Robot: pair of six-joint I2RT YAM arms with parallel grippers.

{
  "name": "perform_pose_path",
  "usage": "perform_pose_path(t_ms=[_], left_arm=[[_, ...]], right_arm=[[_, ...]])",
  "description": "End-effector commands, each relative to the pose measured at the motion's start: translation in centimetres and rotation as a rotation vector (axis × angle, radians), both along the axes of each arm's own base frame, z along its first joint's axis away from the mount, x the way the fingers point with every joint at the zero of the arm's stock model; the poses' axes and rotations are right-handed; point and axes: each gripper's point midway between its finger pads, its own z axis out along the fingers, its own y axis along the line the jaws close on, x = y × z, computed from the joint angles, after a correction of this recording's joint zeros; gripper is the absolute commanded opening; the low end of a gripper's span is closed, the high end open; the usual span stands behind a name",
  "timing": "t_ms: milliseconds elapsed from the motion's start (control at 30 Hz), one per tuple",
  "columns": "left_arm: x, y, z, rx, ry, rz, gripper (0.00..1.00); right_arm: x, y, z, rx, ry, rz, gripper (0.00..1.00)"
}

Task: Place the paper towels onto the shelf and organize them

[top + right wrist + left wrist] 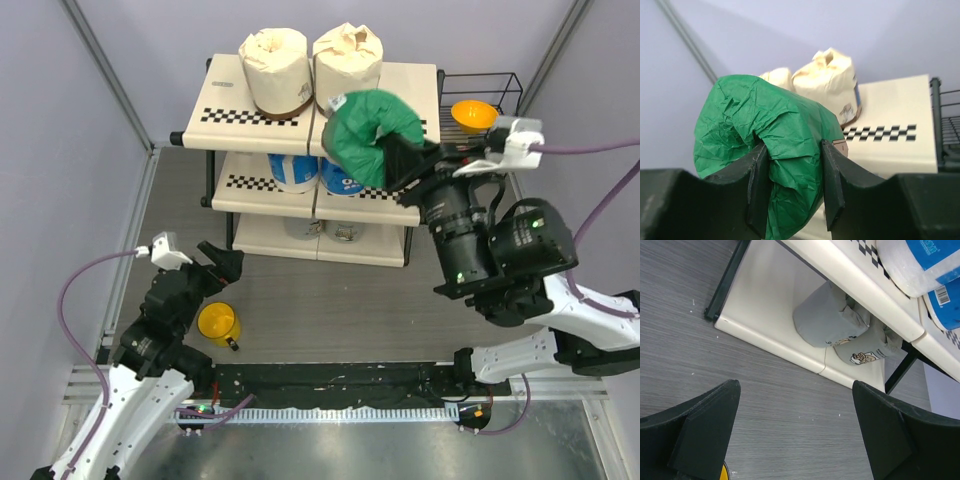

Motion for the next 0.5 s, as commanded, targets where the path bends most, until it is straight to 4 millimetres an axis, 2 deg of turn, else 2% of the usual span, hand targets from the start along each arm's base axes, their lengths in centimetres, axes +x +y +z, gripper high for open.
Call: perform_pose_path(t_ms=[0, 100, 133, 300, 333, 433, 467], left_arm=[[0.4, -0.5, 0.9, -0.007, -0.022, -0.018, 1.00], [0.4, -0.6, 0.9, -0.011, -0.021, -0.022, 1.00], [0.5, -0.7, 0.9, -0.013, -0.020, -0.023, 1.00], [0.3, -0.7, 1.0, -0.017, -0.022, -0.027, 1.00], [0.3, -0.7, 0.8, -0.016, -0.020, -0.027, 1.00], [0.2, -0.8, 0.8, -0.014, -0.017, -0.033, 0.99], [0.2, -0.7, 0.7, -0.013, -0.014, -0.032, 1.00]], right_arm=[[1.6, -4.0, 5.2, 0.052, -0.087, -0.098, 0.32], [3.4, -4.7, 5.9, 0.039, -0.091, -0.148, 0.32], [4.4, -5.6, 5.9, 0.047, -0.091, -0.194, 0.32], [7.2, -6.4, 5.8, 0.005, -0.095, -0.258, 0.32], [7.9, -7.1, 5.8, 0.001, -0.096, -0.290, 0.32], [9.6, -6.4, 5.4, -0.017, -0.088, -0.274, 0.32], [10.5, -6.7, 4.9, -0.029, -0.073, -0.289, 0.32]])
